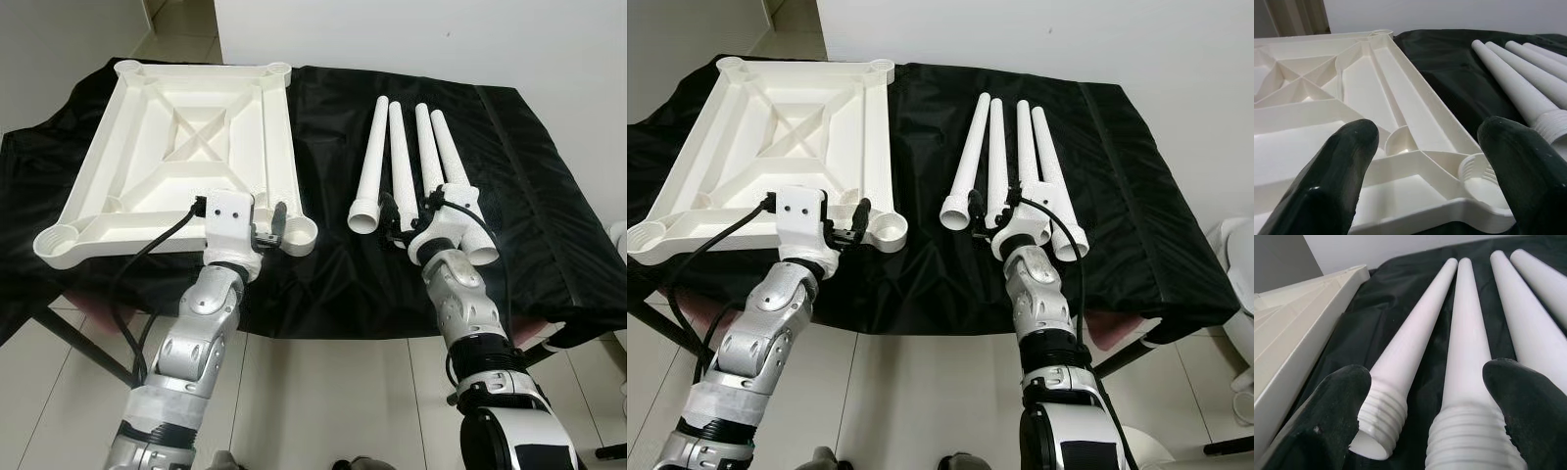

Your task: Building children table

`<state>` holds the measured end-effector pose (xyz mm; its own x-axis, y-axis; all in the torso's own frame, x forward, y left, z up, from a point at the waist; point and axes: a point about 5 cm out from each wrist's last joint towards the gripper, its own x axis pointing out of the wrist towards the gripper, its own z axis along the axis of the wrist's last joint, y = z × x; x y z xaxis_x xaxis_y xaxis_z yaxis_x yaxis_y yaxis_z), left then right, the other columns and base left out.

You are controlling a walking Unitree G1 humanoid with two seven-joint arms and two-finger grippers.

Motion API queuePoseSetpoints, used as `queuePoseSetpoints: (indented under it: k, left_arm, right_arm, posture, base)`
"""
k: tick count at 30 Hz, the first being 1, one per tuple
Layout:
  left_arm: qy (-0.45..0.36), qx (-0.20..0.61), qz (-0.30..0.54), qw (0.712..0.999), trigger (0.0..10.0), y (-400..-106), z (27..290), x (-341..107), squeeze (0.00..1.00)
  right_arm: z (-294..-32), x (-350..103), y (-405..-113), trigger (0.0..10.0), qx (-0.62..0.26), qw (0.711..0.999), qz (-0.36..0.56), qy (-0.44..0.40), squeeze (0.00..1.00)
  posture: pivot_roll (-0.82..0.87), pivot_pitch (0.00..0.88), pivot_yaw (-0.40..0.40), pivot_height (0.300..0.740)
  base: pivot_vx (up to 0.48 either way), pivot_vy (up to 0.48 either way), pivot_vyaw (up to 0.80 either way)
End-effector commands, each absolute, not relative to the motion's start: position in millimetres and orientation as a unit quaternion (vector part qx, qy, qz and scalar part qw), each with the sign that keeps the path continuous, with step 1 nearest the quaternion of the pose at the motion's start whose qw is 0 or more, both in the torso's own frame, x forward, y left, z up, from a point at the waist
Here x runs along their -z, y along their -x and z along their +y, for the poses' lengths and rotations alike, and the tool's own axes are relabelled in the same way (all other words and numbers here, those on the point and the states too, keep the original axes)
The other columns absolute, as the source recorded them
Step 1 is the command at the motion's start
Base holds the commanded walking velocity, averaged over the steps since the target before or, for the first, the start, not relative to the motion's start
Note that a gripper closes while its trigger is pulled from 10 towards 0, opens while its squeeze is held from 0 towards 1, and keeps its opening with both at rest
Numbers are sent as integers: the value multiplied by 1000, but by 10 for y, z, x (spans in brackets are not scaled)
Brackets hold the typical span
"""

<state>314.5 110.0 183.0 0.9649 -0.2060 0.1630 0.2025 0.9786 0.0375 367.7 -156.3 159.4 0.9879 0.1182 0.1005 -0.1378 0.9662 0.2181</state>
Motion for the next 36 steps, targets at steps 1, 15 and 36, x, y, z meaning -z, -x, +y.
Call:
queuePoseSetpoints:
  k: [1, 15, 36]
  left_arm:
    - [-17, 143, -87, 986, 10000, -3179, 1032, -1851, 0]
    - [-52, 298, -117, 946, 10000, -3084, 777, -1919, 0]
    - [-71, 307, -116, 942, 10000, -3042, 839, -1924, 0]
  right_arm:
    - [-1542, -1564, -3703, 10000, -56, 990, -36, -121, 0]
    - [-1524, -1418, -3728, 10000, -12, 993, -7, -113, 0]
    - [-1448, -1278, -3769, 10000, 15, 992, 29, -121, 0]
  posture:
    - [-100, 91, -1, 740]
    - [-85, 120, 3, 740]
    - [-90, 156, 16, 740]
  base:
    - [0, 0, 0]
    - [0, 0, 0]
    - [0, 0, 0]
